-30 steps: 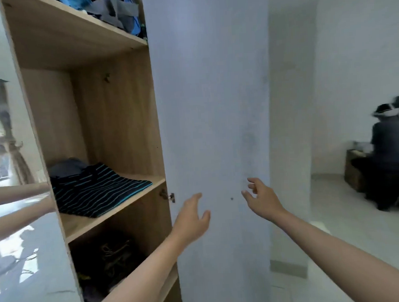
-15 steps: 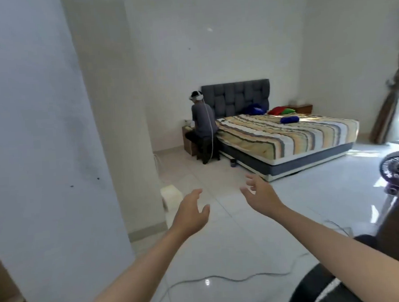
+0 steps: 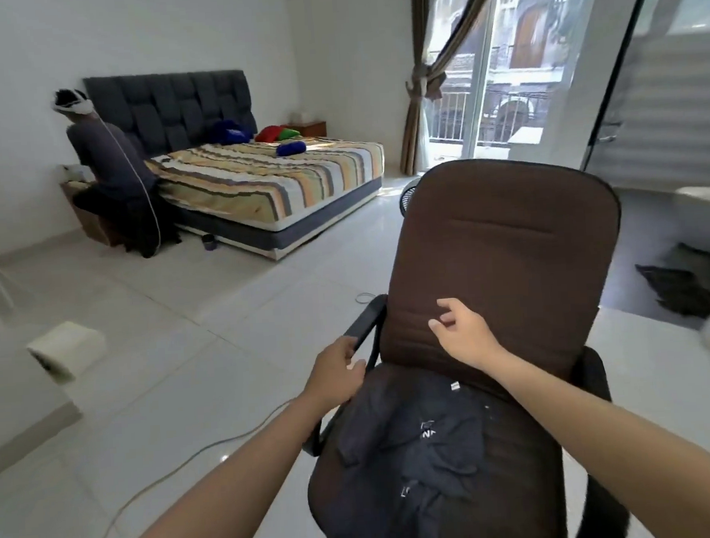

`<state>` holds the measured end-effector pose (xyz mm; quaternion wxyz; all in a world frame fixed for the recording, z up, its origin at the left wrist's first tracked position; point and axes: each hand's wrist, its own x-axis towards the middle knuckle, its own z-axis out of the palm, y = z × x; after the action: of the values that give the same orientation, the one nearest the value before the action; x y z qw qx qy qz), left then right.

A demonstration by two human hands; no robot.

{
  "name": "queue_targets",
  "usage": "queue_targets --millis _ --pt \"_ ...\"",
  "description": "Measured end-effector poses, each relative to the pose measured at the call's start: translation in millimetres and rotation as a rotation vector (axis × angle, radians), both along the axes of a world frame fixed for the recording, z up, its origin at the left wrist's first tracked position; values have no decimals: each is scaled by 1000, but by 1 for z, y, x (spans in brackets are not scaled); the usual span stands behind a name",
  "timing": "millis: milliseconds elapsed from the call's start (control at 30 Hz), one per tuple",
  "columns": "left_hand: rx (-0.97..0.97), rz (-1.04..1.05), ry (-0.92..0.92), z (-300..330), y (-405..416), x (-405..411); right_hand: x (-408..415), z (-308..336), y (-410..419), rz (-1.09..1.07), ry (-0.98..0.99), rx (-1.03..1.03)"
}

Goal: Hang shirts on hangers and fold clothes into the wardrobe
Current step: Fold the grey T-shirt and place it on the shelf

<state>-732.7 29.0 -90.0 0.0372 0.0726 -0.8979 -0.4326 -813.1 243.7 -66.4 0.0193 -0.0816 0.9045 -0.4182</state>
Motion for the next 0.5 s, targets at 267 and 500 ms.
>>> queue_targets --millis 267,500 --pt "28 -183 -165 -59 31 -45 11 -62 56 -187 -174 38" --pt "-3 -305 -307 -112 19 -79 22 -117 65 -335 -339 89"
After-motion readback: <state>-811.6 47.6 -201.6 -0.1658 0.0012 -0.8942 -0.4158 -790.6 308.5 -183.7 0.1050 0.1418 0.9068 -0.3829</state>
